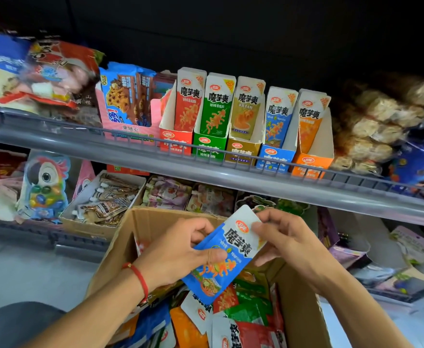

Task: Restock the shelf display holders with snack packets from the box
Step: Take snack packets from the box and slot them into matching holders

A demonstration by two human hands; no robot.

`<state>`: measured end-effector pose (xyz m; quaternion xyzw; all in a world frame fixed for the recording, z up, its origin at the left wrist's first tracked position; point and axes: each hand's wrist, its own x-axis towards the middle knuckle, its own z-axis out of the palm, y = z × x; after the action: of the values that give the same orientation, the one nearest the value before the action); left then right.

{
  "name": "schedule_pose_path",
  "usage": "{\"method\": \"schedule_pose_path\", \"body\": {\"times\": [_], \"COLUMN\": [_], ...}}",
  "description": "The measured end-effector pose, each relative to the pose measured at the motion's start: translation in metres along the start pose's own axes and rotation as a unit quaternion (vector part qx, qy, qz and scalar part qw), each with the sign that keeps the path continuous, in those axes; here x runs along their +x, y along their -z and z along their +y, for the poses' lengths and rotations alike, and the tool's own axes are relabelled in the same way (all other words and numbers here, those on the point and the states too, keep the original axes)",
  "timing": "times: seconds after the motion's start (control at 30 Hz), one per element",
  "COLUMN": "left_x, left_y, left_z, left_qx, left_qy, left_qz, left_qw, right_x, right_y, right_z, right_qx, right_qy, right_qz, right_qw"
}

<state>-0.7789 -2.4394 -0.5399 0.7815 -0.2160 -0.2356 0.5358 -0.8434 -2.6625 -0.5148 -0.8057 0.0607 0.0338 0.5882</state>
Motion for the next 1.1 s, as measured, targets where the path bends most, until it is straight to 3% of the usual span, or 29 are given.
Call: {"method": "schedule_pose_path", "body": {"times": [0.23, 0.33, 0.47, 0.63, 0.83, 0.97, 1.1], "left_x": [0.009, 0.015, 0.016, 0.022, 0.03, 0.033, 0.033], "left_y": [0.001, 0.011, 0.026, 0.031, 0.037, 0.042, 0.044], "left_z": [0.003, 0.001, 0.004, 0.005, 0.002, 0.003, 0.004], "left_qx": [-0.038, -0.02, -0.063, -0.139, -0.166, -0.157, -0.138], "left_qy": [-0.03, -0.051, -0.016, 0.039, 0.066, 0.065, 0.062], "left_qz": [0.013, 0.055, 0.104, 0.094, 0.072, 0.058, 0.049], "left_qw": [0.999, 0.997, 0.992, 0.985, 0.981, 0.984, 0.987], "right_x": [0.006, 0.014, 0.041, 0.091, 0.146, 0.177, 0.197], "right_y": [0.018, 0.051, 0.111, 0.155, 0.157, 0.147, 0.139], "right_z": [-0.019, -0.055, -0.118, -0.166, -0.165, -0.153, -0.141], "right_qx": [-0.143, -0.194, -0.28, -0.346, -0.405, -0.518, -0.559], "right_qy": [0.046, 0.097, 0.193, 0.194, 0.099, 0.076, 0.057], "right_qz": [-0.001, 0.072, 0.217, 0.315, 0.274, 0.208, 0.21], "right_qw": [0.989, 0.973, 0.915, 0.863, 0.866, 0.827, 0.8]}}
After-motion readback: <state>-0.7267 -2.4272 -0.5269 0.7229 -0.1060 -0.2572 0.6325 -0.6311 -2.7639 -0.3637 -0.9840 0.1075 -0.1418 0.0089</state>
